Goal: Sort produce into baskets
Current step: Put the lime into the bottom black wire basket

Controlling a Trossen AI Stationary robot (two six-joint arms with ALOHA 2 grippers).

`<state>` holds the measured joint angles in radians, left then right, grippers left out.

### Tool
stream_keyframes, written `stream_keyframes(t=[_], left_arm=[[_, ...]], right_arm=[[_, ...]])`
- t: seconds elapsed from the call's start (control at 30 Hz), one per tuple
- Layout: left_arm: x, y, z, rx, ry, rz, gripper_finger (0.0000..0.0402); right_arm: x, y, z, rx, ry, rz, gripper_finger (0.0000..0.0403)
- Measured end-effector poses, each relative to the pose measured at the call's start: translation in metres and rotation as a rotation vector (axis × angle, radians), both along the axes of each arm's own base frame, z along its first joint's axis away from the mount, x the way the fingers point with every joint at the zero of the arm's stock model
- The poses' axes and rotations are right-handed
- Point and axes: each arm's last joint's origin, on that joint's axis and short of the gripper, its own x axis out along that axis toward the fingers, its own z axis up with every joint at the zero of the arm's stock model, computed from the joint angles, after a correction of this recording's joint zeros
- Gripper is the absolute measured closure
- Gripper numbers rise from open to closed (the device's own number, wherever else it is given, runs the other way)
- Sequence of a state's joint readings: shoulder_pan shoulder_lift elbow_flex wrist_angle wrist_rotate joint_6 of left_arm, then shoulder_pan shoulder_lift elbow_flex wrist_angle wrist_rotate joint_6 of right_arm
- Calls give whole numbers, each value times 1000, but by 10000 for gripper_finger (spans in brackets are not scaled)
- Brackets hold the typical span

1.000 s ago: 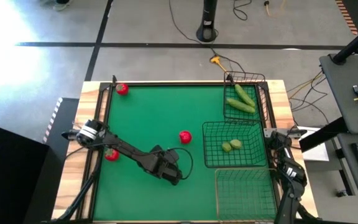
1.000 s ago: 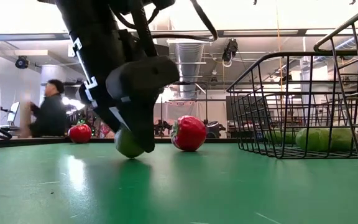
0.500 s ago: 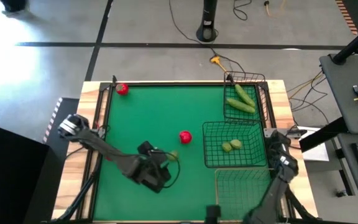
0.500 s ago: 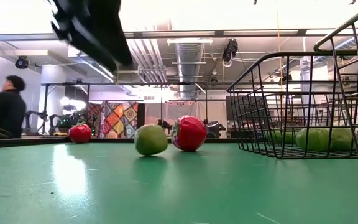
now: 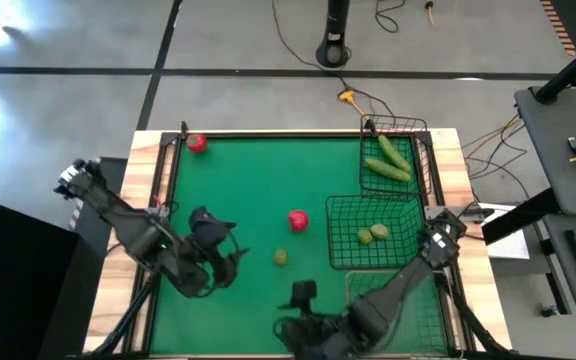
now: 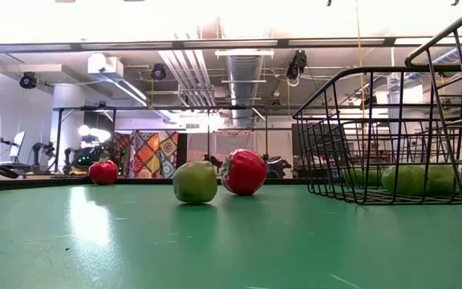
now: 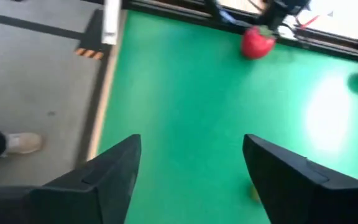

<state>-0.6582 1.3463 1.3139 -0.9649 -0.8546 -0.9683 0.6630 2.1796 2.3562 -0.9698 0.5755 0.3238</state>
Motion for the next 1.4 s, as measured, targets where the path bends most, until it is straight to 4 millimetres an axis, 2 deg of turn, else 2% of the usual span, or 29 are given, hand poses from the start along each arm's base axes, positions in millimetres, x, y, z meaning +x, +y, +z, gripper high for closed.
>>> stream_keyframes(t=[0.23, 0.4, 0.53, 0.7, 0.83, 1.03, 1.13, 1.4], left_arm=[[-26, 22, 30, 53, -115, 19, 86], [-39, 35, 39, 135, -117, 17, 86], [-55, 47, 42, 188, -75, 23, 86], [-73, 62, 43, 247, -43, 52, 86], [-76, 65, 37, 250, -40, 60, 86], [-74, 62, 13, 238, 8, 67, 86], [-72, 60, -1, 211, 35, 65, 86], [-71, 58, -27, 169, 41, 104, 86]], right_arm=[[34, -54, 0, -39, 10, -88, 82], [52, -89, -1, -22, 21, -152, 72], [60, -103, -10, -11, 44, -168, 76], [76, -118, -33, 26, 51, -137, 85], [88, -136, -58, 101, 60, -115, 92], [87, -163, -82, 131, 209, -157, 90], [83, -168, -93, 167, 306, -108, 80], [72, -172, -116, 71, 453, 28, 65]])
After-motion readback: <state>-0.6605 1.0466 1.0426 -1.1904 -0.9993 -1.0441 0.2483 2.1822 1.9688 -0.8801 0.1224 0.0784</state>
